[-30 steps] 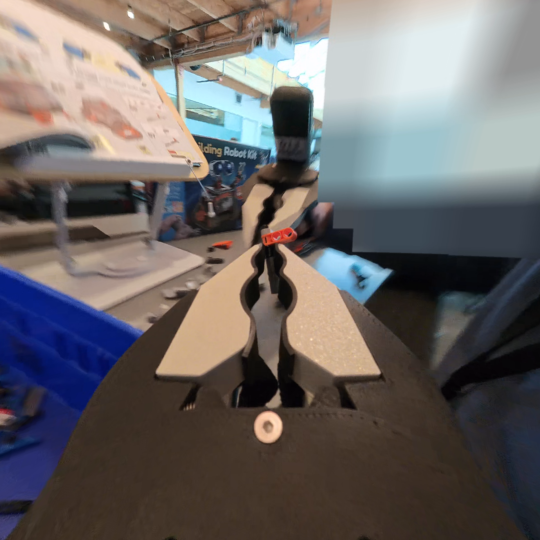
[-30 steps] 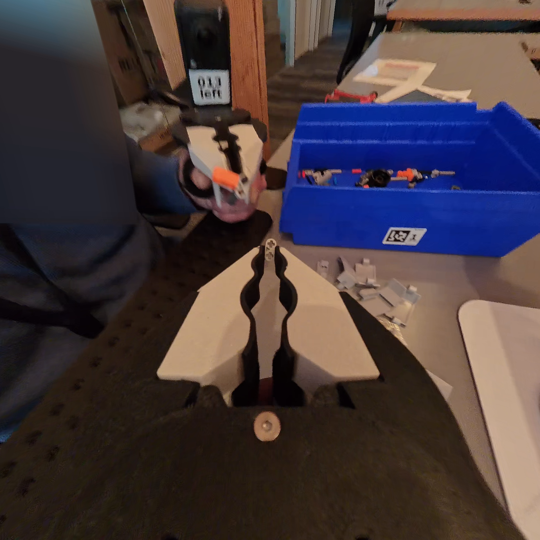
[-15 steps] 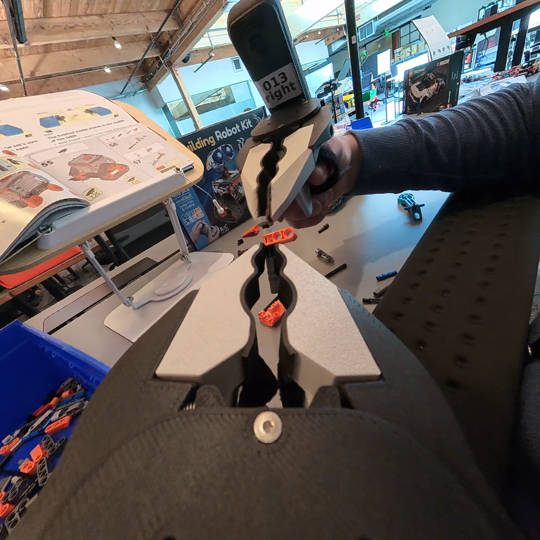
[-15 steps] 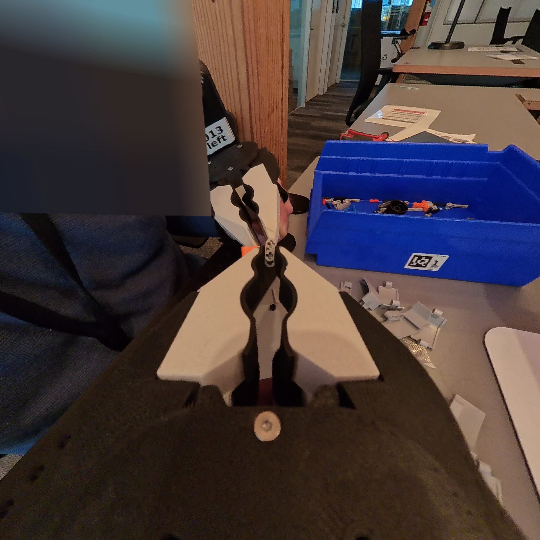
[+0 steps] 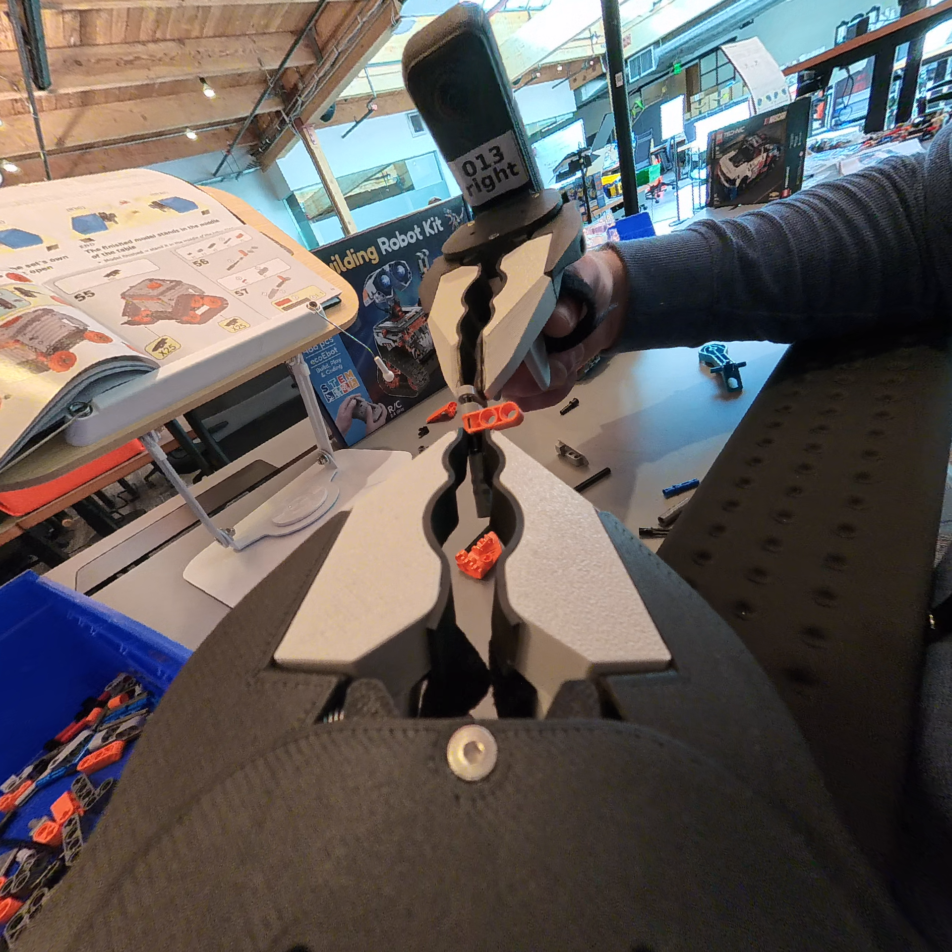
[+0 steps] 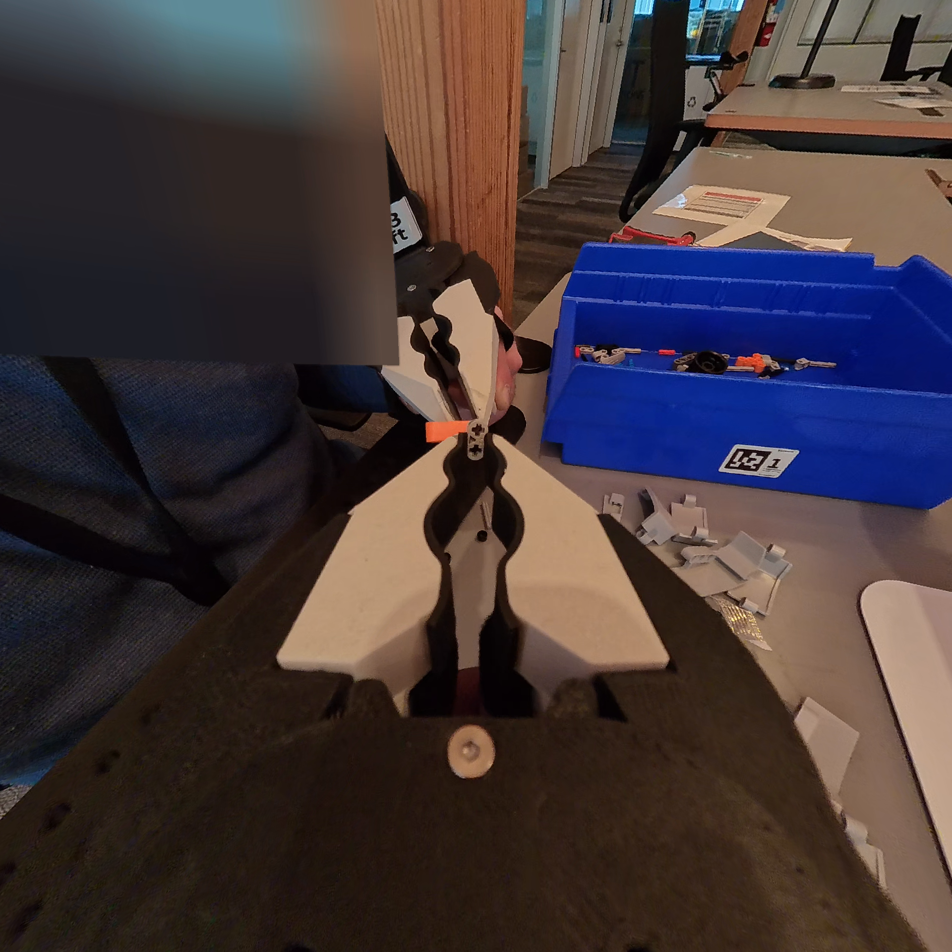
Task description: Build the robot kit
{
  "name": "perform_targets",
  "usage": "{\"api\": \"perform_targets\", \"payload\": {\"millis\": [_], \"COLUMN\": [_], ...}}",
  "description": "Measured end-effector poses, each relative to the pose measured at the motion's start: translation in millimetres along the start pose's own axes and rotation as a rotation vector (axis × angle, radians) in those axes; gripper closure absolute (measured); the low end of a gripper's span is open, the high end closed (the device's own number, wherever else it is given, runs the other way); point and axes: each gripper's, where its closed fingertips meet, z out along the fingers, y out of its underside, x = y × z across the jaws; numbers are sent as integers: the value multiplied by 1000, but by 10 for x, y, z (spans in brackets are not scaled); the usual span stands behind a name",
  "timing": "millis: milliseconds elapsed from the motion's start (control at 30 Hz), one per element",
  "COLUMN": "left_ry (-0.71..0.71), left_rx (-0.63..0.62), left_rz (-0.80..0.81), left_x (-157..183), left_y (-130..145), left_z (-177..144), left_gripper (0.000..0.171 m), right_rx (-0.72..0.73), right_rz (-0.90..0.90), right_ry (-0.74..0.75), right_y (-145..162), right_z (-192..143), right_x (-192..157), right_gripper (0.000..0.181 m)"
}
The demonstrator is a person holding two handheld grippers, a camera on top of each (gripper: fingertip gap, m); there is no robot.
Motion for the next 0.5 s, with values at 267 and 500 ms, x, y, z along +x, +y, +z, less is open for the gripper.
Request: {"api": "perform_targets", "payload": {"millis": [267,500], "left_ry": [16,43], "left_rx": [-31,-96], "left_rz": [56,145], "left_x": [53,137], "left_y": [46,153], "left_z": [12,52], "left_gripper": [167,168], "right_rx": [-116,-285], "right_rz": [-81,-168], "right_ry": [22,44], "right_y": [77,235], "right_z": [-3,-19], "right_x": [-28,-61], "right_gripper": [178,178]}}
